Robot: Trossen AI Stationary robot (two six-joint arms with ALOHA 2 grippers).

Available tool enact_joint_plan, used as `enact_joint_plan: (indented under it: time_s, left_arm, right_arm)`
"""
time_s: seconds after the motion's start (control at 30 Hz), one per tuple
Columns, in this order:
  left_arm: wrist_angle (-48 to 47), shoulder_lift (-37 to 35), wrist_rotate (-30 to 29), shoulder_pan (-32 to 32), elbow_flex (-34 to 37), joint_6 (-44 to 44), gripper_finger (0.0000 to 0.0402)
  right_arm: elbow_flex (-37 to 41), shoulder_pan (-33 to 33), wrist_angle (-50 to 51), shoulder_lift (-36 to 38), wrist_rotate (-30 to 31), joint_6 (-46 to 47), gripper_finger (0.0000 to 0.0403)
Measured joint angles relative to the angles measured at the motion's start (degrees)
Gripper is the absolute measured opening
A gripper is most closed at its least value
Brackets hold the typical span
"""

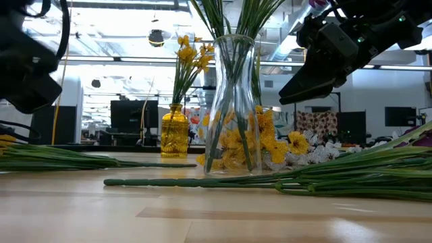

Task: Sort flowers into vase by color
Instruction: Put the left yellow flowers into the yellow vase

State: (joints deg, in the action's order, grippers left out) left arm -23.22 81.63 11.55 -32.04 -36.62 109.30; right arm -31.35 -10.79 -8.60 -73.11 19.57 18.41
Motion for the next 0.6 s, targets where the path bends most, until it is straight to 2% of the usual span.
enact_joint_plan:
  time_s: [0.33,0.6]
  left_arm:
    - [-13.2,-0.5,-3.3,3.2,-0.1,-6.9,0.0208]
    - [-17.9,-0.5,-7.8,9.3,-0.1,-15.0,0.0208]
  right_arm:
    - [0.0,0.0,0.0,0.0,0.0,0.0,0.0244]
    - [0.0,0.0,0.0,0.0,0.0,0.0,0.0244]
